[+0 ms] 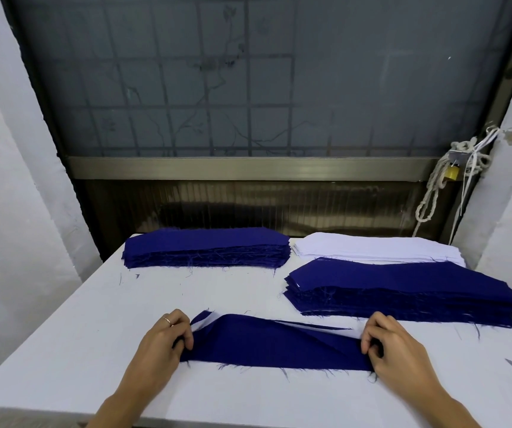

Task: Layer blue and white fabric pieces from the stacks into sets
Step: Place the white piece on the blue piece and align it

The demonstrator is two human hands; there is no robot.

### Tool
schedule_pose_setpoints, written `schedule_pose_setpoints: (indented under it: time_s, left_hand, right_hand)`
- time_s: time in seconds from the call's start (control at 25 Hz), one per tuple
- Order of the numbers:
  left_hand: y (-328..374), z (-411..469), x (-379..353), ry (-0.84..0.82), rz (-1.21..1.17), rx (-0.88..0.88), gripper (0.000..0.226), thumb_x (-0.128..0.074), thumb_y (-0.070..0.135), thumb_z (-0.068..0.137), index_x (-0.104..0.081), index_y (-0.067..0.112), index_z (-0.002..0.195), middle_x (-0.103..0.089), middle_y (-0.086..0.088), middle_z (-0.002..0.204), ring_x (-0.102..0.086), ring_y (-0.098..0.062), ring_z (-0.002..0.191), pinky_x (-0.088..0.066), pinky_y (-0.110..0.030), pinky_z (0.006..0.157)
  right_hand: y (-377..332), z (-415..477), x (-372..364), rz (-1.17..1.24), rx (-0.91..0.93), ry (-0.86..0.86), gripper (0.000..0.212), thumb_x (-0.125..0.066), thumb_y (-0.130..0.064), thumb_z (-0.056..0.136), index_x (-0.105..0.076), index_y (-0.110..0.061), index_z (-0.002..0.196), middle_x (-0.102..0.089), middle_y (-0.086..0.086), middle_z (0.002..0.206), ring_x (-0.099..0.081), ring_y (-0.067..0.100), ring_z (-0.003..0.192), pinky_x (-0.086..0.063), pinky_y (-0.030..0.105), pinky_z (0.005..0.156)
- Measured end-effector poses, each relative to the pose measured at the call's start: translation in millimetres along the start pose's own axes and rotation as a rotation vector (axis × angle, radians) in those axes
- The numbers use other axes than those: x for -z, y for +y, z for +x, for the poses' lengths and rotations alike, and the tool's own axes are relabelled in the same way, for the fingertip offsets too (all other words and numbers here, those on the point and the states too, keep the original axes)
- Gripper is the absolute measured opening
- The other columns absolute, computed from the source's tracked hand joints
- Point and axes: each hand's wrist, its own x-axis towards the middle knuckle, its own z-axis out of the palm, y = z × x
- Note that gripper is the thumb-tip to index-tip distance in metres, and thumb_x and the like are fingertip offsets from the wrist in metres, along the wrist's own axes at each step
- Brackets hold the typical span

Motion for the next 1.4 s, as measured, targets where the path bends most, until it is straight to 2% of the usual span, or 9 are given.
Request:
schedule_pose_setpoints:
  time_s: [0.2,0.36,0.64,0.8,0.88,0.96,1.16,1.28,1.4]
  left_hand:
    - [4,-2,3,0.001,0.006,-0.042,0.065,-0.053,-0.029,0.067,-0.042,0.035,0.061,-0.064,0.029,0.102,-0.056,-0.004,0.105,-0.042,-0.012,0.072]
    - [9,-3,4,-0.002,0.007,-0.050,0.061,-0.055,-0.028,0.066,-0.045,0.032,0.062,-0.066,0.032,0.105,-0.055,-0.002,0.108,-0.045,-0.009,0.067]
    - [12,-3,7,0.017,0.000,0.055,0.060,-0.058,-0.015,0.079,-0.057,0.044,0.086,-0.057,0.023,0.097,-0.058,-0.003,0.095,-0.047,-0.020,0.071]
    - [16,0,8,0.022,0.016,0.020,0.065,-0.057,-0.018,0.080,-0.064,0.043,0.102,-0.054,0.022,0.093,-0.051,-0.005,0.095,-0.044,-0.023,0.079]
    - [16,3,9,0.031,0.024,0.020,0.058,-0.063,-0.015,0.084,-0.069,0.040,0.101,-0.051,0.017,0.082,-0.050,-0.007,0.091,-0.044,-0.027,0.078]
    - [14,4,8,0.020,-0.003,0.079,0.052,-0.065,-0.011,0.087,-0.070,0.040,0.093,-0.051,0.014,0.079,-0.050,-0.008,0.089,-0.044,-0.027,0.074]
    - [11,4,7,-0.016,-0.123,0.171,0.037,-0.067,-0.001,0.092,-0.066,0.035,0.085,-0.062,0.020,0.096,-0.057,-0.005,0.095,-0.048,-0.020,0.075]
    - [11,5,7,-0.002,-0.160,0.220,0.024,-0.067,0.011,0.096,-0.065,0.034,0.087,-0.066,0.025,0.090,-0.061,-0.001,0.090,-0.047,-0.020,0.076]
    - [13,6,8,0.010,-0.227,0.296,0.017,-0.063,0.017,0.100,-0.065,0.026,0.085,-0.071,0.016,0.082,-0.063,-0.004,0.077,-0.046,-0.015,0.068]
  right_hand:
    - [0,0,1,-0.002,-0.006,-0.014,0.047,-0.059,0.007,0.075,-0.046,-0.037,0.064,-0.052,-0.019,0.094,-0.051,0.002,0.090,-0.038,0.016,0.047]
    - [-1,0,1,0.001,-0.010,-0.017,0.047,-0.060,0.008,0.074,-0.047,-0.037,0.065,-0.053,-0.018,0.092,-0.051,0.005,0.088,-0.040,0.019,0.046]
    - [-3,-1,3,0.018,-0.049,-0.046,0.044,-0.061,0.002,0.076,-0.046,-0.038,0.068,-0.052,-0.021,0.091,-0.050,0.002,0.092,-0.038,0.016,0.048]
    - [-4,-3,5,0.038,-0.122,-0.044,0.038,-0.065,-0.017,0.083,-0.046,-0.046,0.098,-0.048,-0.029,0.094,-0.049,-0.004,0.094,-0.039,0.016,0.054]
    - [-3,-2,3,0.060,-0.135,-0.037,0.037,-0.065,-0.028,0.090,-0.049,-0.041,0.121,-0.044,-0.033,0.100,-0.049,-0.002,0.096,-0.041,0.017,0.065]
    - [-1,0,-1,0.034,-0.114,-0.041,0.038,-0.064,-0.036,0.094,-0.053,-0.034,0.131,-0.047,-0.031,0.102,-0.045,0.001,0.098,-0.037,0.021,0.080]
    - [7,3,-7,-0.015,-0.127,-0.051,0.032,-0.059,-0.042,0.098,-0.061,-0.028,0.127,-0.052,-0.028,0.102,-0.041,0.004,0.100,-0.031,0.023,0.090]
    - [7,4,-6,0.025,-0.117,-0.034,0.020,-0.061,-0.037,0.098,-0.065,-0.025,0.113,-0.049,-0.028,0.092,-0.043,0.002,0.092,-0.035,0.025,0.085]
    - [4,1,0,0.161,-0.170,0.022,0.013,-0.061,-0.037,0.098,-0.062,-0.029,0.109,-0.054,-0.021,0.086,-0.053,0.002,0.078,-0.042,0.026,0.071]
